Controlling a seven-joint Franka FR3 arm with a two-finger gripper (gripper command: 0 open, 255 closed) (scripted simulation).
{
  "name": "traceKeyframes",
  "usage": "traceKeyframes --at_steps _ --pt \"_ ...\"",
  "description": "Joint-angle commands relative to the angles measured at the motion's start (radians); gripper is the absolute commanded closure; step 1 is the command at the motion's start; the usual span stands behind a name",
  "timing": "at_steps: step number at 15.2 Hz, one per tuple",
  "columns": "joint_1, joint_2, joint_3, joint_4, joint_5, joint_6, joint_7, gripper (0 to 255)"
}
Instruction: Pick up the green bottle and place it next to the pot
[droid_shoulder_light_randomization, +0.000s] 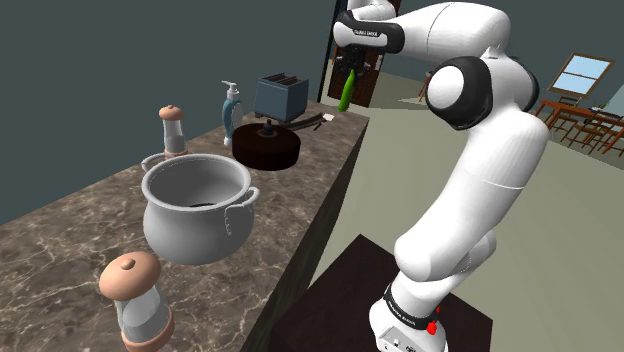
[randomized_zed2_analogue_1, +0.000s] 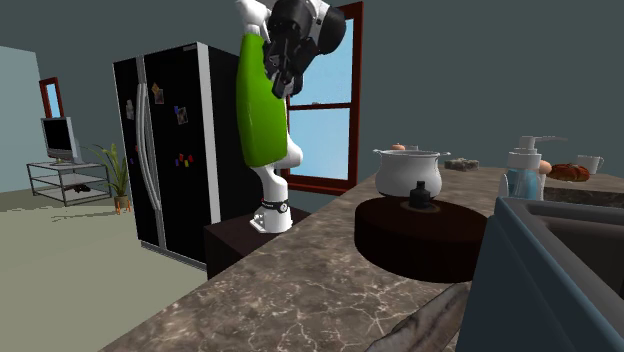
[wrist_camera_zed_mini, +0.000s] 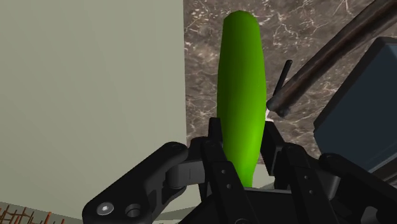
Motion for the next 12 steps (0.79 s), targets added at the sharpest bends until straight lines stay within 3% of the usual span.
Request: traceKeyframes --at_steps 1,12 --pt "0.002 0.005 0.001 0.034 0.003 -0.028 -0.008 255" --pt "0.006 0.074 0.004 0.275 0.02 -0.193 -0.062 255"
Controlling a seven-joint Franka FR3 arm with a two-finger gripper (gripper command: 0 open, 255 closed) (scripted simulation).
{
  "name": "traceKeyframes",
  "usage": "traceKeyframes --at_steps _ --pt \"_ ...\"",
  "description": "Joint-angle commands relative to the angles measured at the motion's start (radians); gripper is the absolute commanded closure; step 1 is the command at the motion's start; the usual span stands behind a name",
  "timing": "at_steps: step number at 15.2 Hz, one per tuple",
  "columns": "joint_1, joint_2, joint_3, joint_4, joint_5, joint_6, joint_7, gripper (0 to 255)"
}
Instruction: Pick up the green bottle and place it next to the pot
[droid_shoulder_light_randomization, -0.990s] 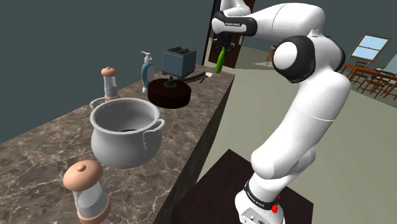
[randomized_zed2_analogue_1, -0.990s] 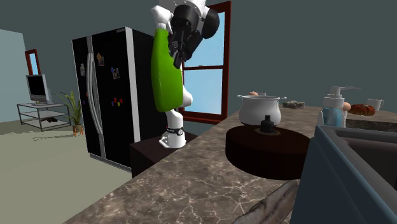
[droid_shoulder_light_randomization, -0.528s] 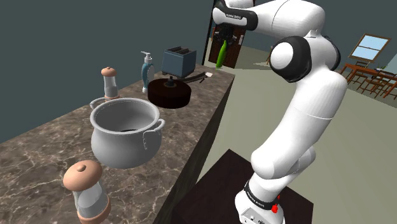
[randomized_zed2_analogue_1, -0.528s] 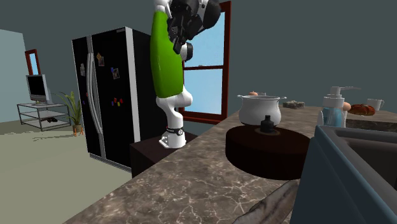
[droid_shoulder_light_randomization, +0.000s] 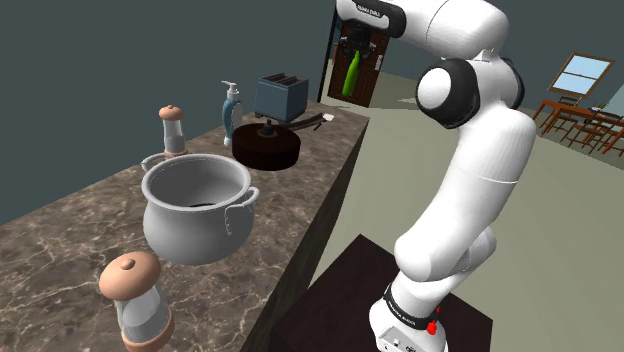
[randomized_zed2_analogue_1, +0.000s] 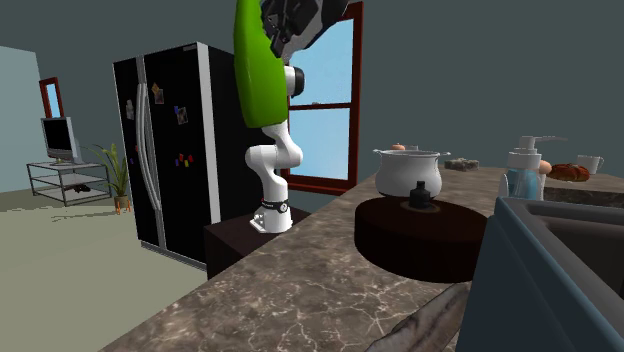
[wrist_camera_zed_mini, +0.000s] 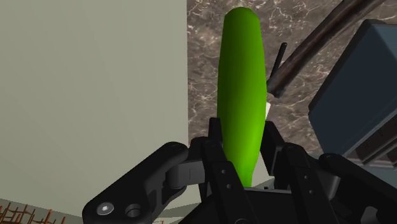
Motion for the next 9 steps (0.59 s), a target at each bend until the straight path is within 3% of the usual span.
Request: traceKeyframes --at_steps 1,9 --pt "0.002 0.016 0.001 0.05 0.001 -0.033 -0.009 255" --pt "0.006 0.116 0.001 0.304 0.008 -0.18 -0.055 255"
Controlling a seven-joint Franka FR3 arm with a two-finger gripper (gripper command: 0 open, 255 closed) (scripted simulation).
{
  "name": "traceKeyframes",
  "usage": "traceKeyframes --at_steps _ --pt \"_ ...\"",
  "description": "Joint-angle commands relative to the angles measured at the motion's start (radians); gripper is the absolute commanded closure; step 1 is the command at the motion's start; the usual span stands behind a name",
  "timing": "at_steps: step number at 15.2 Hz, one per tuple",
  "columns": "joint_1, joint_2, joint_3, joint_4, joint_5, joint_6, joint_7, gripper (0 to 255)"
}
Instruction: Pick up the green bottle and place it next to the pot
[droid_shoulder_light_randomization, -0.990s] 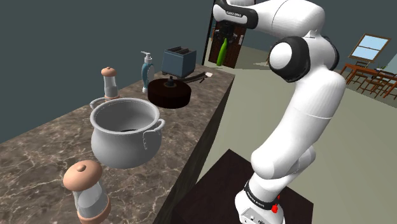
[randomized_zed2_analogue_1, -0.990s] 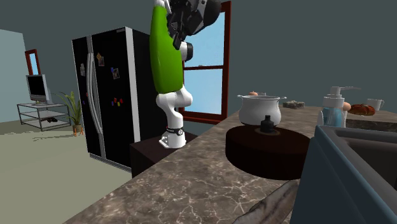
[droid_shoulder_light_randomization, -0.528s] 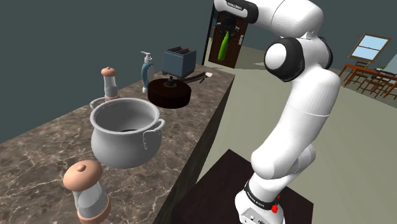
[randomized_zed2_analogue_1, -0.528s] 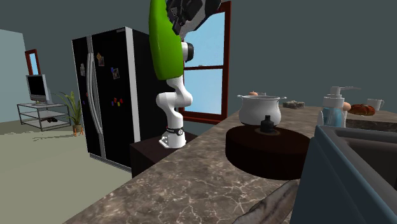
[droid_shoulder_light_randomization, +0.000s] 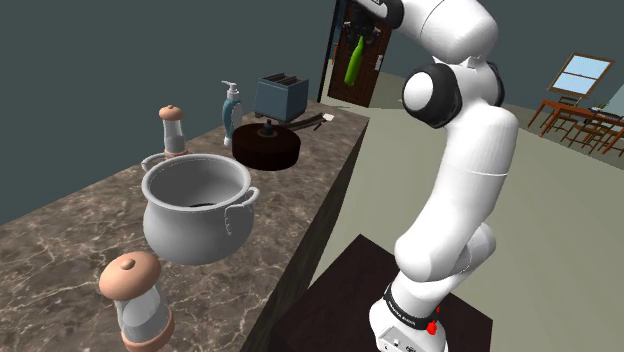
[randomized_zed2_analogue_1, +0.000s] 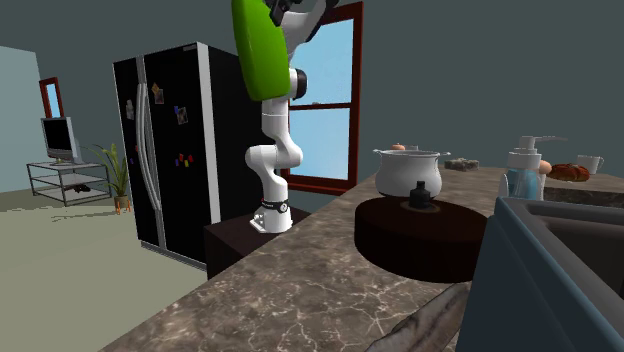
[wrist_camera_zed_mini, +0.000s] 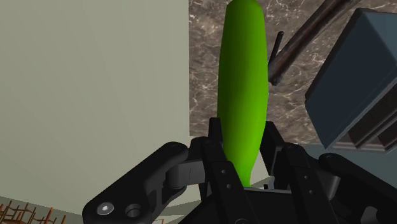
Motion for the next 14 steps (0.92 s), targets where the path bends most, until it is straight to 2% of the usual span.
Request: traceKeyframes --at_steps 1,7,14 --pt "0.018 -0.01 0.008 0.001 -0.011 -0.018 0.019 255" --pt "0.114 -0.108 0.06 -0.123 -0.072 -0.044 0.155 255" --pt "0.219 -0.15 0.137 -0.162 -0.132 -0.118 0.309 255"
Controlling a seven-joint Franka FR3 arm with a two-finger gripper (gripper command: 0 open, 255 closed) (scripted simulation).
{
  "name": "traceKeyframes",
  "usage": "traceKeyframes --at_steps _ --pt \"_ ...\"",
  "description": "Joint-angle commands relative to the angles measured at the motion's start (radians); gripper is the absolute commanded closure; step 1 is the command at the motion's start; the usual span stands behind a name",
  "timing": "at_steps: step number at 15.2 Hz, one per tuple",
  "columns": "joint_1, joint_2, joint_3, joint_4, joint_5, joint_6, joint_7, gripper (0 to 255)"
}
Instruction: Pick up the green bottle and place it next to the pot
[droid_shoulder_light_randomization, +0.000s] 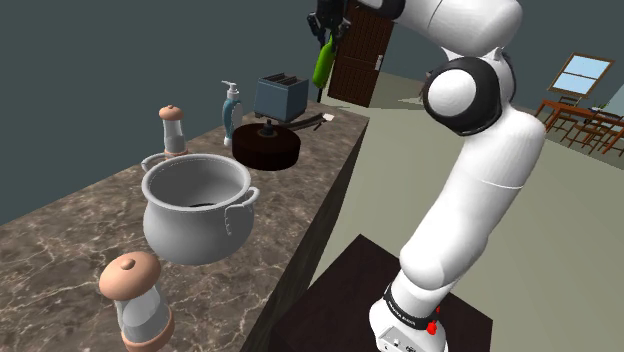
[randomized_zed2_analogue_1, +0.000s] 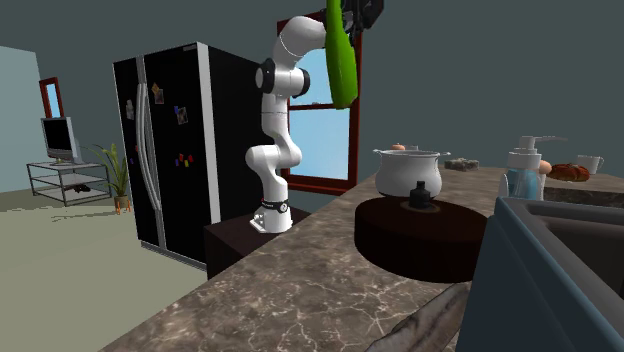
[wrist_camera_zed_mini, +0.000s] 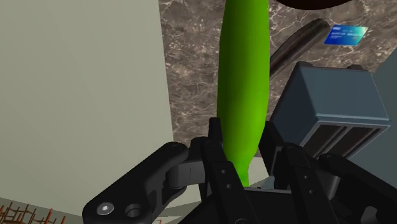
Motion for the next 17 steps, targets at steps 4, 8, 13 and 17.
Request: traceKeyframes --at_steps 4,8,13,17 --pt "0.078 0.018 0.059 0.041 -0.043 -0.078 0.104 255" --pt "0.146 0.05 0.107 0.093 -0.08 -0.147 0.186 255" --pt "0.249 0.132 0.162 0.217 -0.142 -0.253 0.28 255" --pt "0.366 0.25 0.191 0.398 -0.216 -0.364 0.334 255"
